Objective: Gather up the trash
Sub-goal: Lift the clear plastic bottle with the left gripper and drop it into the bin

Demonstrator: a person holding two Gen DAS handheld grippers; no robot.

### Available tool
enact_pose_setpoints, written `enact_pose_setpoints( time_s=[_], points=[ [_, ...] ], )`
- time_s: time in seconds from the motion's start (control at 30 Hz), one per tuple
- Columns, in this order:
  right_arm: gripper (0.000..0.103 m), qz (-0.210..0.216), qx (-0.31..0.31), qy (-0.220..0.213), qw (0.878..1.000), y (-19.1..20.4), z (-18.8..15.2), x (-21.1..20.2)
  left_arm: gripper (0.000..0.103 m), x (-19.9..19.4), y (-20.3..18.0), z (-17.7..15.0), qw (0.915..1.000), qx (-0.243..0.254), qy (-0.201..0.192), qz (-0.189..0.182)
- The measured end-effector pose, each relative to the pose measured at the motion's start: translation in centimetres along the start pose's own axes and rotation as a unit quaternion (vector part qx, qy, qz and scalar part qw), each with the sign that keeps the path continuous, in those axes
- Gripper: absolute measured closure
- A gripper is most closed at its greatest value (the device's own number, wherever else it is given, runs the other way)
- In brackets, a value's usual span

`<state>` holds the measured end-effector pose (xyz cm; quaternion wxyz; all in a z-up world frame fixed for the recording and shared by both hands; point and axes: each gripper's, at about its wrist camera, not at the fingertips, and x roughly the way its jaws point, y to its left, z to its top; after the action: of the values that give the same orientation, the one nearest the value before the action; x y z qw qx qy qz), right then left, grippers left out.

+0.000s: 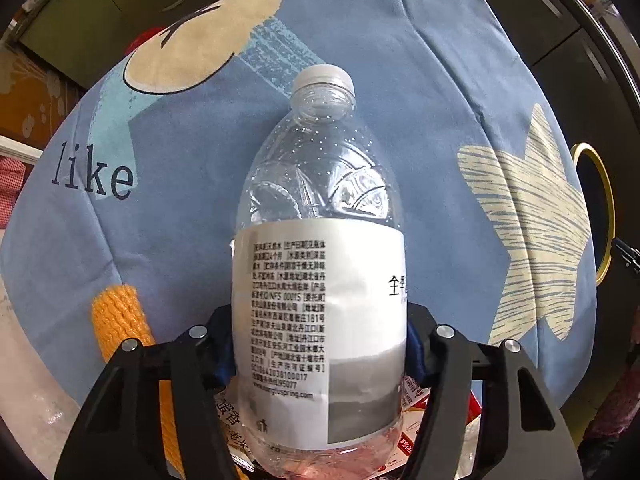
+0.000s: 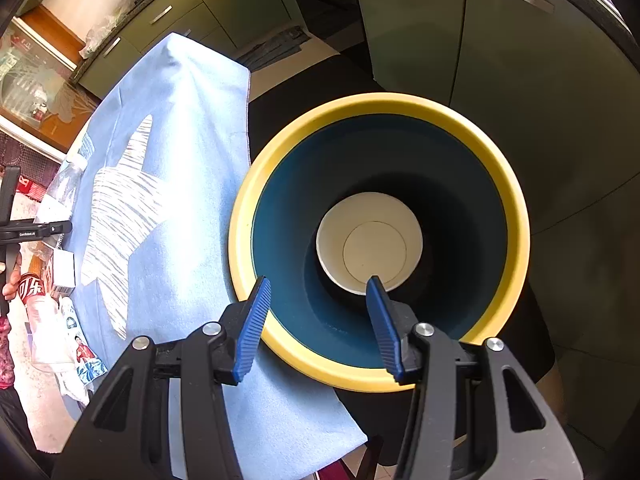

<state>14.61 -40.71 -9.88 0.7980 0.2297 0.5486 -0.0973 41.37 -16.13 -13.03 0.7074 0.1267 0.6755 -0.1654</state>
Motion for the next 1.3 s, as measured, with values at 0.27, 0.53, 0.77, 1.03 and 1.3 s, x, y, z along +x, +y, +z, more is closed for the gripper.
enact_pose_setpoints(
  time_s=[0.27, 0.53, 0.77, 1.03, 1.3],
  points=[
    [0.055, 0.011, 0.001, -0.009, 1.0, -0.6, -0.7, -0.4, 0.042, -3.1, -0.6, -0.8, 0.9993, 0.009, -0.037, 0.0],
    [0.055, 0.023, -0.003, -0.018, 1.0, -1.1, -1.8, -1.0, 0.042, -6.6, -4.2, -1.4, 0.9967, 0.04, -0.07, 0.003],
    [0.055, 0.031, 0.004, -0.043, 0.999, -2.6, -2.9, -2.5, 0.042, -10.8, -8.7, -1.7, 0.9924, 0.084, -0.09, -0.012],
    [0.055, 0.02, 0.021, -0.087, 0.996, -6.0, -6.2, -5.9, 0.042, -11.1, -21.1, -1.5, 0.9754, 0.195, -0.091, -0.048],
    [0.055, 0.005, 0.047, -0.11, 0.993, -9.7, -9.4, -8.2, 0.042, -6.3, -33.3, -0.1, 0.9556, 0.283, -0.038, -0.071]
  ],
)
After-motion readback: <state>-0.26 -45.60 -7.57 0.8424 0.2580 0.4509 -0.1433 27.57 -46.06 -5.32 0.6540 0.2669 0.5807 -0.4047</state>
